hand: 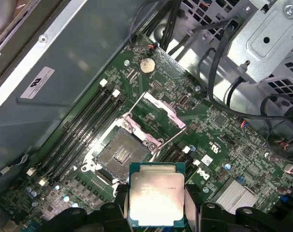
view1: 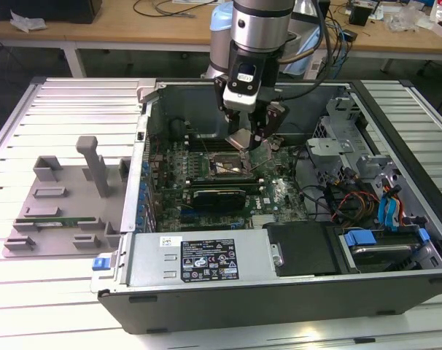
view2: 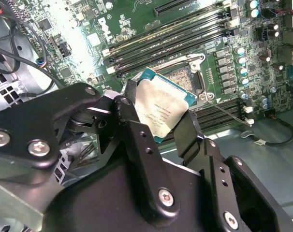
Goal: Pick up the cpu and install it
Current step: 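Place the cpu into insertion slot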
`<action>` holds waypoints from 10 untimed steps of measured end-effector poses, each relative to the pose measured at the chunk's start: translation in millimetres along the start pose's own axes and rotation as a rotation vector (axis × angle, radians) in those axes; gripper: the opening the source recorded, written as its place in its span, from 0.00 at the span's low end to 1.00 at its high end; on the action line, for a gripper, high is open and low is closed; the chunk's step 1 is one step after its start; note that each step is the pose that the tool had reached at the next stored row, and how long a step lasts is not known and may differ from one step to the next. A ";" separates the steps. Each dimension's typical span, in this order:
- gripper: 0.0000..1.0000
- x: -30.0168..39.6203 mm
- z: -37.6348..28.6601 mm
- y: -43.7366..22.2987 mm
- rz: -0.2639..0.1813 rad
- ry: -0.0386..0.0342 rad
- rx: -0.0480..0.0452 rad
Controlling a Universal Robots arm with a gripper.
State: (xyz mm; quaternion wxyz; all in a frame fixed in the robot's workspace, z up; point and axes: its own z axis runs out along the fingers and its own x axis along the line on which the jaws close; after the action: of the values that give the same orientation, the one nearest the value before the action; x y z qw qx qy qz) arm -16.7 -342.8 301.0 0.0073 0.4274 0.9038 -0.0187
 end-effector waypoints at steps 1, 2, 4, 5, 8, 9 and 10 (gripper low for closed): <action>0.55 0.0 0.0 0.0 0.008 0.0002 0.0003; 0.55 0.0 0.1 0.0 0.012 0.0003 0.0003; 0.55 0.0 0.1 0.0 0.019 0.0004 0.0007; 0.55 0.0 0.1 0.0 0.022 0.0005 0.0008; 0.55 0.0 0.1 0.0 0.048 0.0010 0.0017; 0.55 0.0 0.2 0.0 0.057 0.0012 0.0020; 0.55 0.0 0.2 0.0 0.066 0.0014 0.0023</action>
State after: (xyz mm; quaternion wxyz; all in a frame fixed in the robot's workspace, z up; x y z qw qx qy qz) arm -16.7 -342.8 300.8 0.0068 0.4571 0.8892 -0.0191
